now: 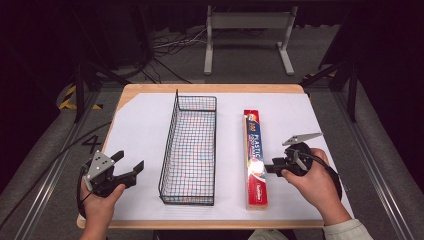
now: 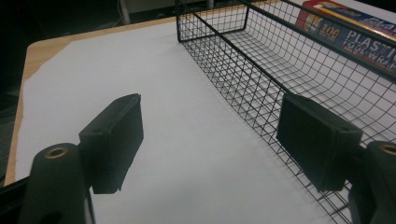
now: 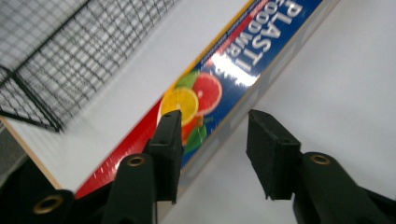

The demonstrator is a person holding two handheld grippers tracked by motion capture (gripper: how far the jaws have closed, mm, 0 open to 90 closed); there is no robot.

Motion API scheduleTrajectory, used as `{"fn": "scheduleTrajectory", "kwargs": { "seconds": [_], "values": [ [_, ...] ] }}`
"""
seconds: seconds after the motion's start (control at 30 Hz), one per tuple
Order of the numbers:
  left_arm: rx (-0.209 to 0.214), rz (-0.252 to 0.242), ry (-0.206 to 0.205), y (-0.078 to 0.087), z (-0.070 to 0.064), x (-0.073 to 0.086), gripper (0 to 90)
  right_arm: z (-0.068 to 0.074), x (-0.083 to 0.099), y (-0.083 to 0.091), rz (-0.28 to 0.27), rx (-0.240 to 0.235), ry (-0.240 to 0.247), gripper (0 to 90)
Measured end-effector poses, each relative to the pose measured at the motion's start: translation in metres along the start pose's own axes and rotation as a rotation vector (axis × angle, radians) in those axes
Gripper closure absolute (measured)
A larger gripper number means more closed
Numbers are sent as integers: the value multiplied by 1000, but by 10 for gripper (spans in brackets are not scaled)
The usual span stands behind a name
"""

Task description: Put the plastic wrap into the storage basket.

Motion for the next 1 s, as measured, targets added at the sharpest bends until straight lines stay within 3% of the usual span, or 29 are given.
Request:
{"fn": "scheduleTrajectory", "kwargs": {
  "seconds": [0.1,0.13,0.4,0.5,0.67,0.83,1.0],
  "values": [
    [0,-6,5,0,1,0,229,2,-8,1,-26,5,-7,533],
    [-2,-8,13,0,2,0,229,3,-18,1,-60,25,-27,492],
    [-19,-14,31,-2,5,0,229,9,-41,-2,-109,58,-73,411],
    [-30,-12,35,-5,5,1,229,9,-48,-7,-115,60,-98,383],
    [-32,-5,26,-6,3,2,227,6,-60,-13,-132,105,-110,337],
    [-50,-1,33,-8,4,7,225,-2,-68,-16,-146,141,-171,324],
    [-50,9,25,-11,2,10,222,-4,-75,-19,-148,176,-177,306]
  ]
}}
Point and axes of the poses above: each handheld gripper's, and its own axes: y roughly backward along the jaws, x roughly out of its underside, z roughly to its left, the point moved 8 cm from there along -y, roughly forward along the jaws, and after that the axes turned 9 degrees about -x, right-handed, at the moved point
